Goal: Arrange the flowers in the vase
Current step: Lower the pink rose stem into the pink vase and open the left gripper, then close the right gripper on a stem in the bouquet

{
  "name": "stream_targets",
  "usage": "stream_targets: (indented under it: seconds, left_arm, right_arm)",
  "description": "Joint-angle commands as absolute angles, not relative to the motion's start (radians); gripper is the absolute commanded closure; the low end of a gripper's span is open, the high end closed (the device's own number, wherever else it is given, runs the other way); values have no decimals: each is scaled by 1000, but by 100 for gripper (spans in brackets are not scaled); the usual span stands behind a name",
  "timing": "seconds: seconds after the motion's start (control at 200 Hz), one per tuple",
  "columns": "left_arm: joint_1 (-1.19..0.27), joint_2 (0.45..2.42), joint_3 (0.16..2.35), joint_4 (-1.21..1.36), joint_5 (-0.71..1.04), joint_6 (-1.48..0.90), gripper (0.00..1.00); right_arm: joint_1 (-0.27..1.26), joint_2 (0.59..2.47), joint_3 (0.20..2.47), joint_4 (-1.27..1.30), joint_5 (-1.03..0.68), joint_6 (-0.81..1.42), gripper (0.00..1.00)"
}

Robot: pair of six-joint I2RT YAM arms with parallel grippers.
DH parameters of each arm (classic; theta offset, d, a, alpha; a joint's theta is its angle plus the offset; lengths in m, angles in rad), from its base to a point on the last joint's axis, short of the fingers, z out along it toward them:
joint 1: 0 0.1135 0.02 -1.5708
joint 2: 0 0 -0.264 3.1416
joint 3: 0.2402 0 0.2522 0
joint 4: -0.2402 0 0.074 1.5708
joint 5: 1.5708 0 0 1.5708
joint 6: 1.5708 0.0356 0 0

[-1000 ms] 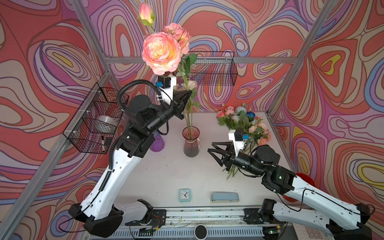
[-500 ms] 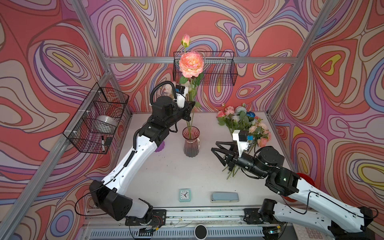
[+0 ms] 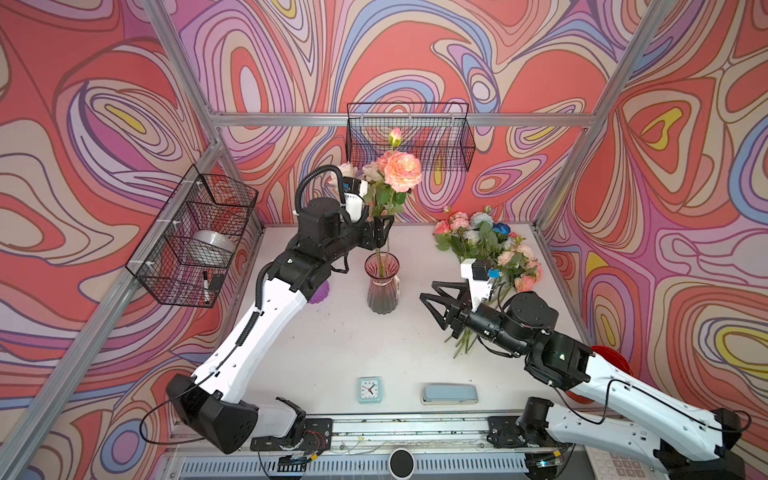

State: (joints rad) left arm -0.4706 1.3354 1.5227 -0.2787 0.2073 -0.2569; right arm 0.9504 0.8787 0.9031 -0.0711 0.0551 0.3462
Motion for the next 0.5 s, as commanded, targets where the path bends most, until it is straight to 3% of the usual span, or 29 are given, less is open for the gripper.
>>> stream_targets:
  seconds: [0.0,0.115,0.245,0.33,0.496]
  left_arm:
    - [-470,1230,1502,-292,248,-333,15]
    - [-470,1127,1409,-272,267,-403,5]
    - [-469,1005,1240,-213,272,-501,0]
    - [-470,922,1104,-161,283,-577,0]
    - [-472,793,889,-118,298,-686,0]
  right_arm:
    - [952,926,934,-179,223,418,42]
    - [927,992,953,-265,305,480,39]
    - [770,1062,923,-283,156,583,39]
    - [666,1099,879,-258,66,633,42]
    - [567,1186,855,-285,53,660,45]
